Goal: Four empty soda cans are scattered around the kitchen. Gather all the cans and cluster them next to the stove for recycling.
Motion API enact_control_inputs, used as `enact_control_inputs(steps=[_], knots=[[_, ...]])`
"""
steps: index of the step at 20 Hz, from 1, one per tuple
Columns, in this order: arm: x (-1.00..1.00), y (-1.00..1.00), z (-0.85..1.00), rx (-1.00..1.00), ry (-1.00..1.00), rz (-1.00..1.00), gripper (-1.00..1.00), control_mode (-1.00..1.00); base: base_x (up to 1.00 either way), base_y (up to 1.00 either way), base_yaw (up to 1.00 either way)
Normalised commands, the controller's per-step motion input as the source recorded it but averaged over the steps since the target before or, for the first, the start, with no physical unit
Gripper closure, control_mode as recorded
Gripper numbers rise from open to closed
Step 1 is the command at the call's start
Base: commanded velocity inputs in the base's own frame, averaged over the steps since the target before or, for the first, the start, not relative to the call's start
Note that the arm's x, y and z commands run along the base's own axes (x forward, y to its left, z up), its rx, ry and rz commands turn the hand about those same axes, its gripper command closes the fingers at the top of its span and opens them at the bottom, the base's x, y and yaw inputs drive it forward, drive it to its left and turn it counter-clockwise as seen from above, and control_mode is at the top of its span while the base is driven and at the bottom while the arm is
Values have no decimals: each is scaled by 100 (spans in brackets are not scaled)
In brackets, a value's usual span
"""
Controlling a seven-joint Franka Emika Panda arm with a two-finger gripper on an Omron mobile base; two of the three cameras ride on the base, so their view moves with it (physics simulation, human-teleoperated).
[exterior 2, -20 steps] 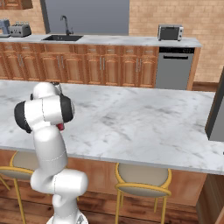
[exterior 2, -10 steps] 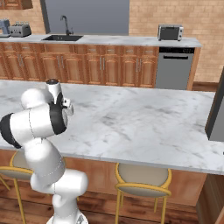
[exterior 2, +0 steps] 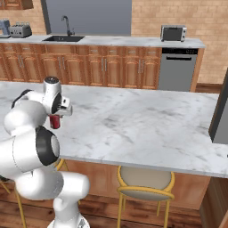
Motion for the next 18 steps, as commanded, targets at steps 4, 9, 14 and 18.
enact_control_inputs(steps=[4, 9, 14, 18], knots=[[-53, -12, 44, 1, 3, -2, 100, -100, 0, 0, 0], [-65, -10, 34, 0, 3, -2, 100, -100, 0, 0, 0], [-79, -7, 24, 0, -5, 0, 100, -100, 0, 0, 0], [-71, -8, 15, 0, -1, -1, 100, -100, 0, 0, 0]])
